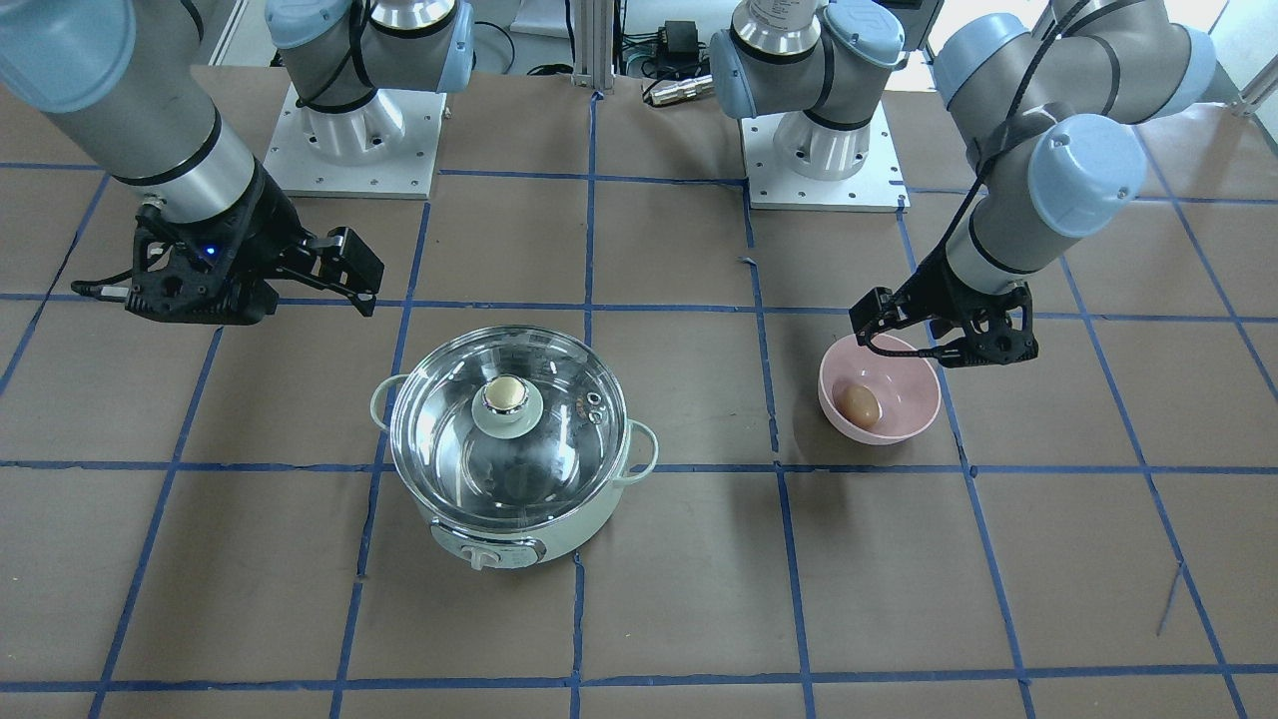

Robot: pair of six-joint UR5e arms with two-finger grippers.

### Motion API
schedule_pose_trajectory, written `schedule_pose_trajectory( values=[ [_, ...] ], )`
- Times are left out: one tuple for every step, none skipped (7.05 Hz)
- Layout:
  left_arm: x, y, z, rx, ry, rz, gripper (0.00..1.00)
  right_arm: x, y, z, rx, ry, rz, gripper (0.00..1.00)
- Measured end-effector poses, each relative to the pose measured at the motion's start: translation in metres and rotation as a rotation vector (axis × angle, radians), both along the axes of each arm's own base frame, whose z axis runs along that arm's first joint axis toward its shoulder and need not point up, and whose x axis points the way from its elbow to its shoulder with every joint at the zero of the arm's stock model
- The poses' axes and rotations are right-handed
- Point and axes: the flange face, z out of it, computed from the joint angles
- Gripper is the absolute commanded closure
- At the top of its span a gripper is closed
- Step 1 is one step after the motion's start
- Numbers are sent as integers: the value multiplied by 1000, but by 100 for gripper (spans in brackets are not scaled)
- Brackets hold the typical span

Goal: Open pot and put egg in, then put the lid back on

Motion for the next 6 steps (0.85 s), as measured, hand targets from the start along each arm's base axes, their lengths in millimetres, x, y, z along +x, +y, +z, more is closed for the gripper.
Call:
schedule_pose_trajectory(
  values=[
    [1,-1,-17,-10,-3,2,4,0,0,0,1,0,0,0],
    [3,-6,-35,-24,-8,1,4,0,0,-1,2,0,1,0],
    [4,-11,-51,-29,-8,1,4,0,0,-1,2,0,1,0],
    [3,-13,-64,-20,-5,-4,4,0,0,-1,2,0,2,0],
    [2,-12,-71,-12,-1,-18,4,0,0,-1,2,0,2,0],
    [2,-11,-75,-5,3,-32,4,0,0,0,1,0,1,0]
  ],
)
